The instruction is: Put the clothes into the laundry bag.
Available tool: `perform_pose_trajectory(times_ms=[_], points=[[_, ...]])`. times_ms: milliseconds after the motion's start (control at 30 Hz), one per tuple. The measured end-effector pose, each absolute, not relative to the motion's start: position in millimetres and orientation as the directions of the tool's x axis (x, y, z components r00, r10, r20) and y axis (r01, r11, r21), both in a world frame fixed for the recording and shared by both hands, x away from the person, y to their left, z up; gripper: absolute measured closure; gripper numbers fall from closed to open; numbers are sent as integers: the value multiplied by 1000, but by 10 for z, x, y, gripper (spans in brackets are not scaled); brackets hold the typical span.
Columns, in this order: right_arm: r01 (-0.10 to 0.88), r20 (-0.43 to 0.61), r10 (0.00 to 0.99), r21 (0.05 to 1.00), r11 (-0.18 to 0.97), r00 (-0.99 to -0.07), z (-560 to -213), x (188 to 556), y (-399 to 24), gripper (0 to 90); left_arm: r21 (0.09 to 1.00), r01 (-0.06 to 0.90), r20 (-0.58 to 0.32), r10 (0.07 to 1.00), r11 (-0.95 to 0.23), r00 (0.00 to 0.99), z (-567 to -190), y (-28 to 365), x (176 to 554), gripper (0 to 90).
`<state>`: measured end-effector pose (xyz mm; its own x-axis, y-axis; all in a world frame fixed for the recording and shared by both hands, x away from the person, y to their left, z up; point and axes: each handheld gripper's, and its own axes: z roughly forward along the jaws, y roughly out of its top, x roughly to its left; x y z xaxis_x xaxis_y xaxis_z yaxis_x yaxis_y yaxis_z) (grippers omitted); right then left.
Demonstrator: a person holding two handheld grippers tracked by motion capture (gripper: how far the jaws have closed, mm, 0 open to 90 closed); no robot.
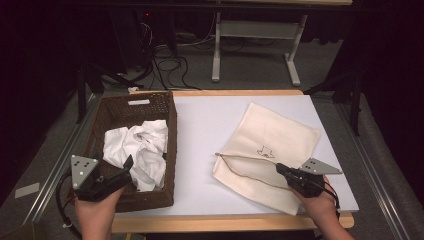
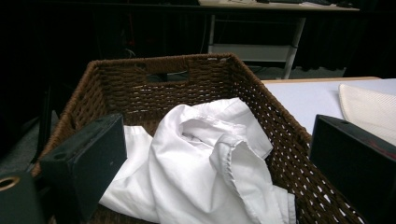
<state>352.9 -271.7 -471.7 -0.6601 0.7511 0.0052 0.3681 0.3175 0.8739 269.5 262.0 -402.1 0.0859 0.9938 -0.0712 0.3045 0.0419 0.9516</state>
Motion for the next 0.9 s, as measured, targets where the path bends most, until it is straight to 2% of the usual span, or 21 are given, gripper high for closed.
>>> perform_pose_trajectory(times_ms=[233,500,633,900], points=[[367,4,751,874,319,-661,-4720,3535,-2711,878,948,317,-72,993,37,98,-4063,2507,2798,45],[362,0,743,874,325,-669,-4727,3540,-2708,877,944,329,-43,994,8,100,-3945,2335,3037,15],[365,6,744,874,321,-668,-4720,3548,-2712,878,927,374,-24,995,-13,94,-3891,2267,3225,8],[357,3,742,878,320,-671,-4711,3549,-2710,877,869,494,-61,992,-1,110,-3871,2324,3558,5]])
